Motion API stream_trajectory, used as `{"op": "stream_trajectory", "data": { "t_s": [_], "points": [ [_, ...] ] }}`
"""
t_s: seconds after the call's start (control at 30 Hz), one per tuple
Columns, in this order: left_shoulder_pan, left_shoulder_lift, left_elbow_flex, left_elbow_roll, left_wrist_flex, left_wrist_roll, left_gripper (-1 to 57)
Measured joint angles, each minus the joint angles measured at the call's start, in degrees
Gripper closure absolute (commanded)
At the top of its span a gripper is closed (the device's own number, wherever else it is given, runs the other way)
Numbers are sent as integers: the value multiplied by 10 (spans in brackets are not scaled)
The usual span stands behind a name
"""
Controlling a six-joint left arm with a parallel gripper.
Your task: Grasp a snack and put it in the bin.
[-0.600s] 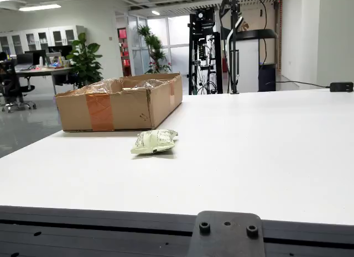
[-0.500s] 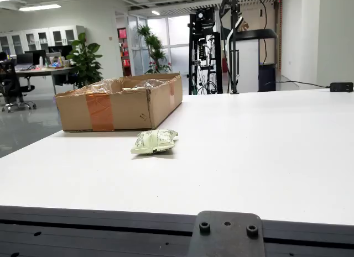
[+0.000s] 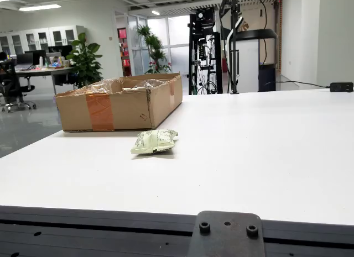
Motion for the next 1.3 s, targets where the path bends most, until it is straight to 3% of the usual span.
{"op": "stream_trajectory", "data": {
  "t_s": [0.3, 0.63, 0.83, 1.03, 1.3],
  "points": [
    [-3, 0, 0, 0, 2, 44, 502],
    [-3, 0, 0, -2, 26, 143, 247],
    [25, 1, 0, -3, 27, 190, 147],
    [57, 19, 0, -5, -3, 222, 106],
    [92, 80, 1, -5, -64, 251, 104]
  ]
}}
